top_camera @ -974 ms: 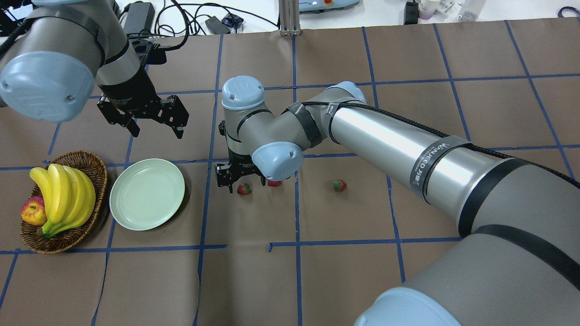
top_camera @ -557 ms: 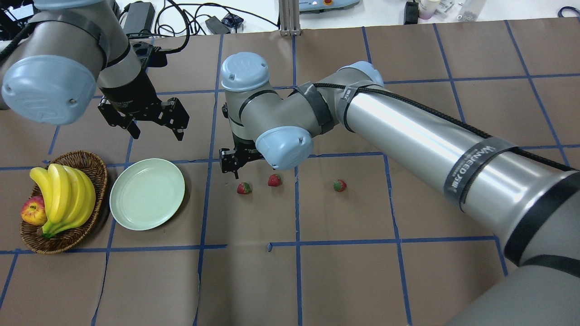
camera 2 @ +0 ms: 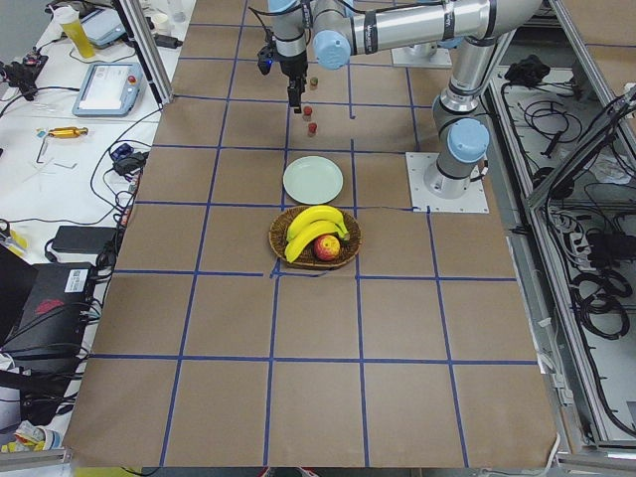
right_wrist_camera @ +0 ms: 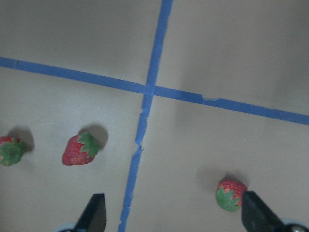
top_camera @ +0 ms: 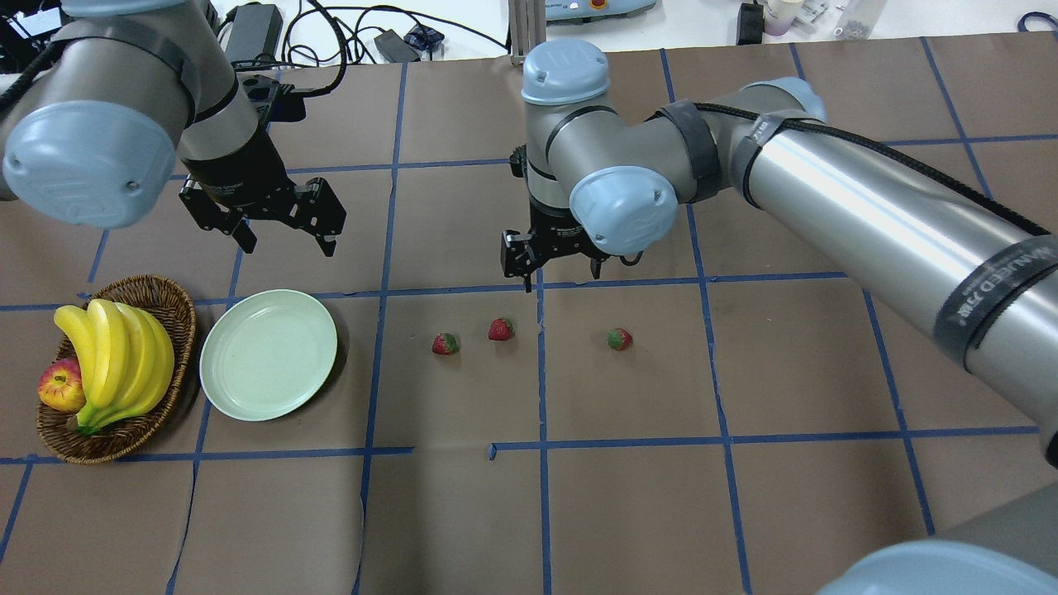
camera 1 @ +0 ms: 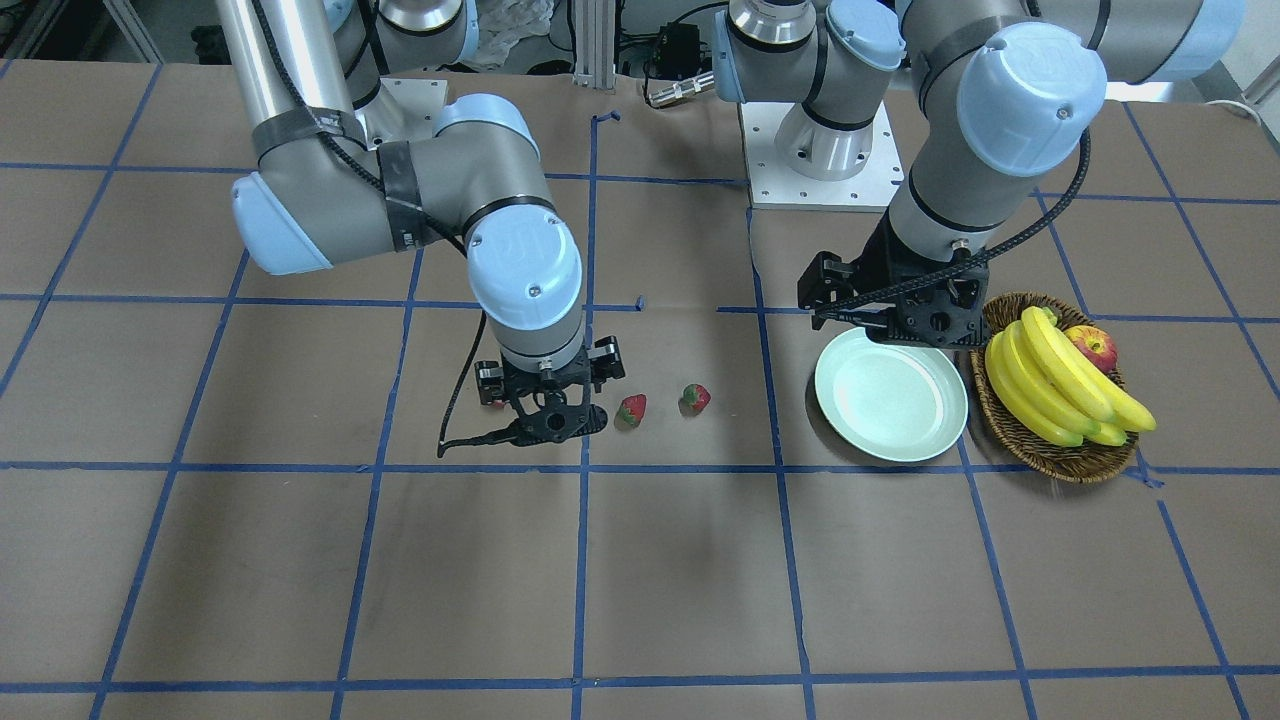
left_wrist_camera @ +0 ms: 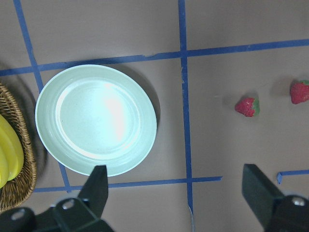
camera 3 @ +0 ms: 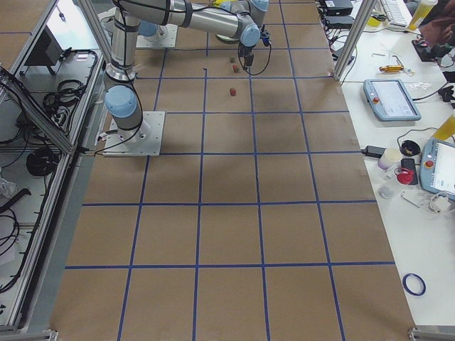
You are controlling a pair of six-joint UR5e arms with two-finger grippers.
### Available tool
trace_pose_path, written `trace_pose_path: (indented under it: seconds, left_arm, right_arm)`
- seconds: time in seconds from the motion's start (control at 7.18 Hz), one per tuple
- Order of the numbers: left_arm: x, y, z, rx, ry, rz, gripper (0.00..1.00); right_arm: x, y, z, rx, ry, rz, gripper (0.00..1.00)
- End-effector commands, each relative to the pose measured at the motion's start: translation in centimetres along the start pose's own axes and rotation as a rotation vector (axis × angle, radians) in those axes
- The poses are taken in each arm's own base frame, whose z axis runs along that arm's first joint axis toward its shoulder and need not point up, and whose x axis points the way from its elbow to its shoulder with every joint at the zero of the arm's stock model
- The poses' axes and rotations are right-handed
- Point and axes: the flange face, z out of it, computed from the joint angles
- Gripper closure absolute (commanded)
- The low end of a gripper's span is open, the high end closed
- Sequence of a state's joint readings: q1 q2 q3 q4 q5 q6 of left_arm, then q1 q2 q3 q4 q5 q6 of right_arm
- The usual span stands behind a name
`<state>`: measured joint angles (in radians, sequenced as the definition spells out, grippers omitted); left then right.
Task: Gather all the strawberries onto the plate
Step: 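Move the right gripper over the last strawberry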
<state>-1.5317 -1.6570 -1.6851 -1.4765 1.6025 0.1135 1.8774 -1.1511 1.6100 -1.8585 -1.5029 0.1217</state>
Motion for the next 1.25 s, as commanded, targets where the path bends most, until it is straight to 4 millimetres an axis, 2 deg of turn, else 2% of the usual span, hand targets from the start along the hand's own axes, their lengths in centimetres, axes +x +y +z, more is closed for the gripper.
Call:
trace_pose_path:
  seconds: [0.0, 0.28, 0.42, 0.7, 0.84, 1.11]
  left_arm:
    - [0.2, -0.1, 0.5, -0.01, 0.006, 0.003, 0.0]
    - [0.2, 0.0, 1.0, -0.023, 0.011, 0.0, 0.0]
    - [0.5, 0.4, 2.2, -0.044, 0.011, 0.002, 0.0]
    - [0.6, 0.5, 2.5, -0.049, 0.012, 0.008, 0.0]
    - [0.6, 0.5, 2.5, -0.049, 0.012, 0.008, 0.0]
    - [0.5, 0.4, 2.3, -0.046, 0.01, 0.01, 0.0]
  right_arm:
    - [3.9, 1.6, 4.3, -0.091, 0.069, 0.025, 0.0]
    - [4.1, 2.8, 7.5, -0.116, 0.061, 0.007, 0.0]
    - [4.2, 2.9, 8.2, -0.113, 0.063, -0.01, 0.0]
    - [4.3, 3.2, 8.5, -0.123, 0.065, -0.034, 0.2]
    - [4.4, 3.4, 8.8, -0.129, 0.07, -0.034, 0.23]
    - [4.3, 3.4, 8.9, -0.132, 0.063, -0.069, 0.57]
